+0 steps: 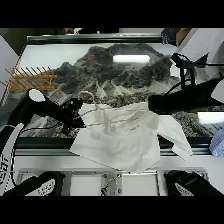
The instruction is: Fold the clothes and pants, and hang the long-sleeved shirts on hangers.
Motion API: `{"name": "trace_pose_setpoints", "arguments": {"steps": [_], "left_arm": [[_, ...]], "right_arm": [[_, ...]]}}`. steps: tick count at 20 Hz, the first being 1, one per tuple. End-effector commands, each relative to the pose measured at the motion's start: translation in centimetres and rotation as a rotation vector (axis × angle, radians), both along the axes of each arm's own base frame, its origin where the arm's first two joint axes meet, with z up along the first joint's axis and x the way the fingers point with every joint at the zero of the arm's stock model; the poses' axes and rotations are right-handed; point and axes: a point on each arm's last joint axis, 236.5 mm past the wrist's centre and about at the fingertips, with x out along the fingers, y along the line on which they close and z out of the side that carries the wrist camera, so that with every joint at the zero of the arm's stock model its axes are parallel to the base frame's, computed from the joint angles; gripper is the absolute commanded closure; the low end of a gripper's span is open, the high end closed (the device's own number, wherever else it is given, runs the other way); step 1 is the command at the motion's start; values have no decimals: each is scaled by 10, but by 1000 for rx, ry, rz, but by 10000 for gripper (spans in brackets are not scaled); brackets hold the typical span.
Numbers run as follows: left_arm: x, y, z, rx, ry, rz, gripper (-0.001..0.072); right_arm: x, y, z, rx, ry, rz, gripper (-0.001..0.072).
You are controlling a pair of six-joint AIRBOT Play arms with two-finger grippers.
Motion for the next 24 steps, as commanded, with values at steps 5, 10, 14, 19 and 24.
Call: {"name": "trace_pose_setpoints", "arguments": {"steps": [5, 10, 14, 19, 24], "left_arm": [[-3, -13, -18, -53, 96, -20, 696], [-2, -13, -18, -51, 92, -19, 695], [-2, -12, -18, -50, 94, -18, 695], [-3, -8, -17, -52, 111, -8, 695], [-5, -7, -16, -55, 119, -9, 695]], "right_arm": [[-6, 10, 2, 2, -4, 38, 691], [-7, 13, 2, 8, -5, 45, 691], [-14, 30, 1, 10, -6, 100, 691], [-13, 59, 8, 23, -25, 170, 691], [-1, 102, 18, 55, -69, 240, 691]]}}
